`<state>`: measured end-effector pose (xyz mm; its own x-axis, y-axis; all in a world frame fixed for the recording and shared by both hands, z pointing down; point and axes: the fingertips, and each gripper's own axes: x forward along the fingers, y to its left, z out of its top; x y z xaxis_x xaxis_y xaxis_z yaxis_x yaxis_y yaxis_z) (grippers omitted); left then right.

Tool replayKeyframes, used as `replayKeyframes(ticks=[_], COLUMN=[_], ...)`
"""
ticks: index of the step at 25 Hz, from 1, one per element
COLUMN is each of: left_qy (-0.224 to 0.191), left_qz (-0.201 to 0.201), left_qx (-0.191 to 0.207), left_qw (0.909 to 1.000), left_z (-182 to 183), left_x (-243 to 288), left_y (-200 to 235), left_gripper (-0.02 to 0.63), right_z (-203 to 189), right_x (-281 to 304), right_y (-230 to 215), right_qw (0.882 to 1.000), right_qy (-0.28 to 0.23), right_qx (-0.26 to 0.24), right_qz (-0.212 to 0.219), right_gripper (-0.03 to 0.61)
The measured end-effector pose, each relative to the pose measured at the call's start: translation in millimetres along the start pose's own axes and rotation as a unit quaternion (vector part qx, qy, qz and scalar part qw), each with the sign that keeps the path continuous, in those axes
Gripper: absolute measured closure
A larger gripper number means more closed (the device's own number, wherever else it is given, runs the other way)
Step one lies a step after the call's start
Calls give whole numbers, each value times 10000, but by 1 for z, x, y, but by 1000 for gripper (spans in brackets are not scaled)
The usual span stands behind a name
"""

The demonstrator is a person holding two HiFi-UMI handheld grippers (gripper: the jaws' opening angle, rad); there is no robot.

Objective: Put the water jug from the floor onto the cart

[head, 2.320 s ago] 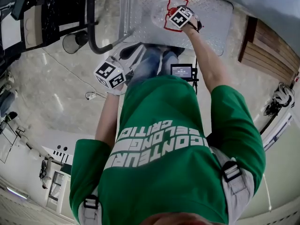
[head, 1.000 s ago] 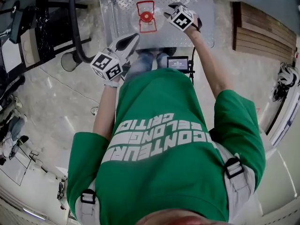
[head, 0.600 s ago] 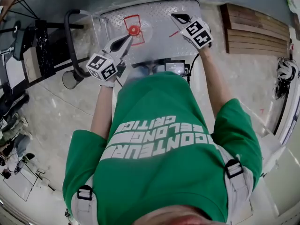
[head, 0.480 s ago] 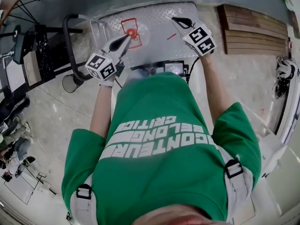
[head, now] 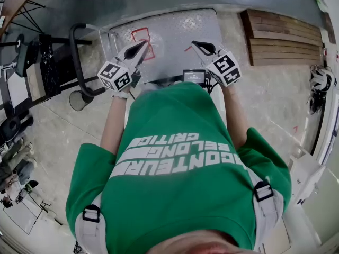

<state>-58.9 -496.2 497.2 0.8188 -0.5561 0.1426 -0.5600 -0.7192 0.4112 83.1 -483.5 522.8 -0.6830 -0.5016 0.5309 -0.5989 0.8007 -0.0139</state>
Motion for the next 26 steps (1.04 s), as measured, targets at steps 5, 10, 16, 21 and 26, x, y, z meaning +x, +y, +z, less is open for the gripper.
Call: replayKeyframes(ticks=[5,10,16,21,26], left_qy=[51,53,62,85,74], left_qz=[-5,21,83,110,98], left_qx=[-65,-81,-121,-141,-154], left_qw=[10000,10000,9999,9998,9998], left_z=[-6,-8,-9,-11,-8], left_x=[5,6,4,4,4], left_y=[0,0,5,7,10], left_gripper=[609,609,609,609,609], right_z=[2,9,9,10,15], right_x=[10,15,20,24,30], right_y=[9,10,11,9,10], right_qw=[9998,9996,9995,9995,9994], right_qy=[56,-4,17,1,4], right_qx=[-132,-177,-163,-114,-119], right_qz=[165,223,285,300,337], right_gripper=[588,588,588,588,588])
